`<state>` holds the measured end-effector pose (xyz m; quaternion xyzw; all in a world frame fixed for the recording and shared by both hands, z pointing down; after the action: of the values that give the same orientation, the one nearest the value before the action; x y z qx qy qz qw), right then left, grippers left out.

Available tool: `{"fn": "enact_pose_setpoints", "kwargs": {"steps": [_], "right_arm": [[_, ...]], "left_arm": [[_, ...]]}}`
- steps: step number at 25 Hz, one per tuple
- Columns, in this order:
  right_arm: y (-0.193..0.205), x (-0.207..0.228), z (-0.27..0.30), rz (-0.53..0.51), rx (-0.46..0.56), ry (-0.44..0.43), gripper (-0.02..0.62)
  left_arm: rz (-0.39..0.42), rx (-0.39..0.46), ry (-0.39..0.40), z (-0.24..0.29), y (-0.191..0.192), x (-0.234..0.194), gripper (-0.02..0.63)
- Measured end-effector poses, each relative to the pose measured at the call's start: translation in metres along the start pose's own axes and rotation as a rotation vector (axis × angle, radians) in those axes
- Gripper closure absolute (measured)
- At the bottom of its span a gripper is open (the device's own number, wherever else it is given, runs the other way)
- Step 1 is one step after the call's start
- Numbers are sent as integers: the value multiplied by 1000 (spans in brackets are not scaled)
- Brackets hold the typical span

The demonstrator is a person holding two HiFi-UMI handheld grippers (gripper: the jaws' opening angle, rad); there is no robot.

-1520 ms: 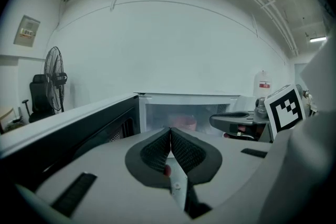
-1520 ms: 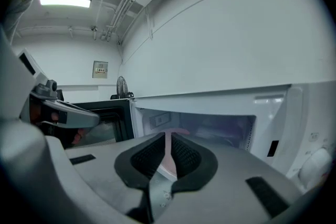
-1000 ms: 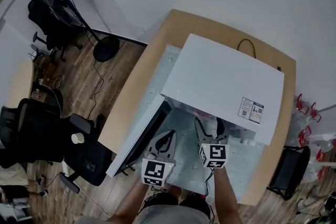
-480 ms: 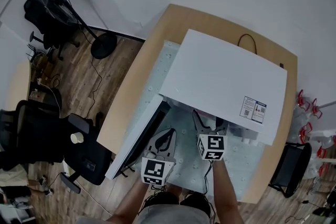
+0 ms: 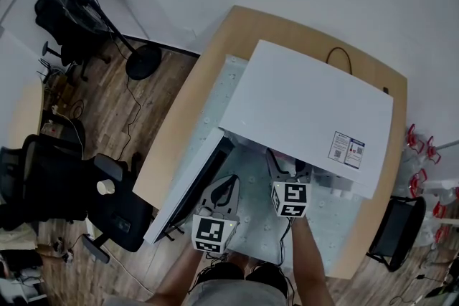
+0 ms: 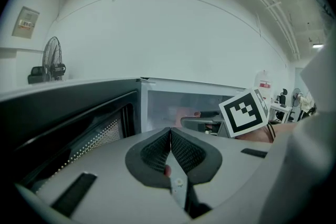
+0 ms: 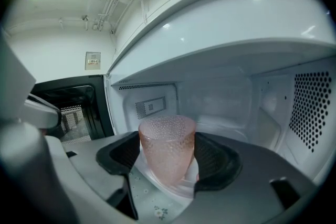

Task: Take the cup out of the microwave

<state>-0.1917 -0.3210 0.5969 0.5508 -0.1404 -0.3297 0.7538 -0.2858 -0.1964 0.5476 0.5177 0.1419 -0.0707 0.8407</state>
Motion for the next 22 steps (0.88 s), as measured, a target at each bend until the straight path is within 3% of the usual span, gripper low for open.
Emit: {"fn": "enact_pose_setpoints", "kwargs": {"steps": [22], "right_arm": [[-26,-1,-66,-2,105,-4,265]], "left_arm": [[34,68,-6,-37,-8,30,583]]}}
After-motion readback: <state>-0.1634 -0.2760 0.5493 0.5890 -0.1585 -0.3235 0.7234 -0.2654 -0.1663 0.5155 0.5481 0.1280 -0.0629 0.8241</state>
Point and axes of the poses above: the fingertips, and each gripper's own axes: z forward along the fingers, x to its right, y out of its underside, the point moved 1 cm from there along -z, backward along the fingers, and after that the axes turned 14 degrees about -z, right-handed, at the moved point
